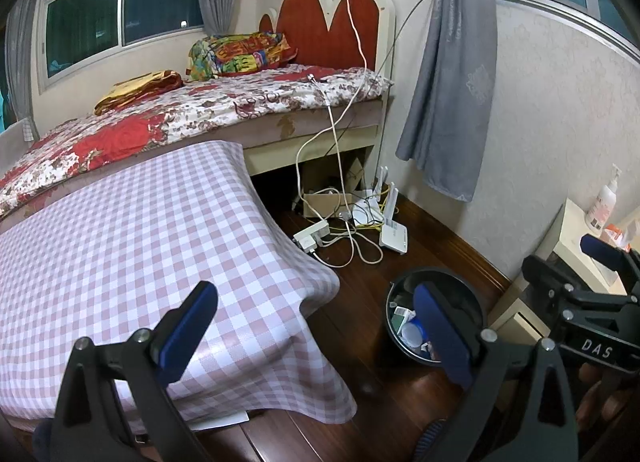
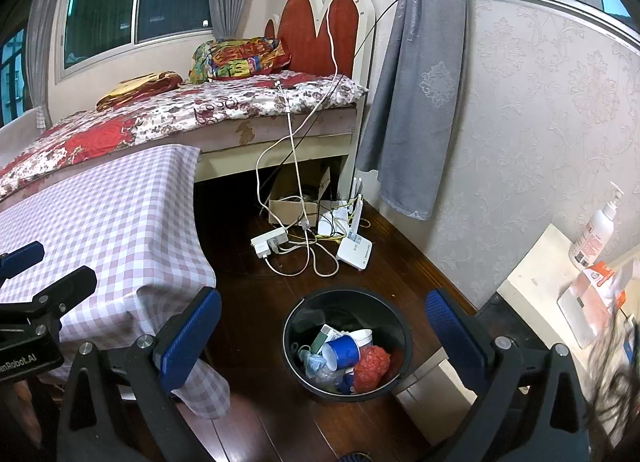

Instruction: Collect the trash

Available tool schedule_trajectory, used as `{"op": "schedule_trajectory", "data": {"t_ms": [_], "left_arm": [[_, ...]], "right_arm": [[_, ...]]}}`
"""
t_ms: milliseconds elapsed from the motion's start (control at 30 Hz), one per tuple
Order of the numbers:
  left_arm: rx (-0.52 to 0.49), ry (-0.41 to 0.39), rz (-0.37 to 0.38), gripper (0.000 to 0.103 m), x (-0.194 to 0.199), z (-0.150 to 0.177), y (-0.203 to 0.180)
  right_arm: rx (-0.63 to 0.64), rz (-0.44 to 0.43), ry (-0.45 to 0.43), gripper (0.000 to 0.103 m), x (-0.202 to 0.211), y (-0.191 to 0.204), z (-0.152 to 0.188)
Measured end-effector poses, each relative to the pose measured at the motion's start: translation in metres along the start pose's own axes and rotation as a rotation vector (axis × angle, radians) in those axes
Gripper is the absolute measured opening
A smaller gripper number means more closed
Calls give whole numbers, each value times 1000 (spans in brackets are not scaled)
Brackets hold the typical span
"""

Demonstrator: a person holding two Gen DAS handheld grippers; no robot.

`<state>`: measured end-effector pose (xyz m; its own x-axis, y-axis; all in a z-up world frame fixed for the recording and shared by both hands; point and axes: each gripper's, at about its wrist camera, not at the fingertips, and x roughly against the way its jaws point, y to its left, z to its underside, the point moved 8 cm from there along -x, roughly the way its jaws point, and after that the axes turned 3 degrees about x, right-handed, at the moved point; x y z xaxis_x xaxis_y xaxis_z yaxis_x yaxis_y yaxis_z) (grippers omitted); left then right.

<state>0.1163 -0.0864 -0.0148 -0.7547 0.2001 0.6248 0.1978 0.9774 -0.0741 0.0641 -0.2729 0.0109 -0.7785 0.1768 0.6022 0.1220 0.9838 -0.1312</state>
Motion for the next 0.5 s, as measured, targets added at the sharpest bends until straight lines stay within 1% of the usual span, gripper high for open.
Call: {"op": "schedule_trajectory", "data": {"t_ms": [500], "left_arm": [[-11, 0, -10, 99, -2, -2, 0]], "right_arm": [[-1, 0, 2, 103, -2, -2, 0]]}}
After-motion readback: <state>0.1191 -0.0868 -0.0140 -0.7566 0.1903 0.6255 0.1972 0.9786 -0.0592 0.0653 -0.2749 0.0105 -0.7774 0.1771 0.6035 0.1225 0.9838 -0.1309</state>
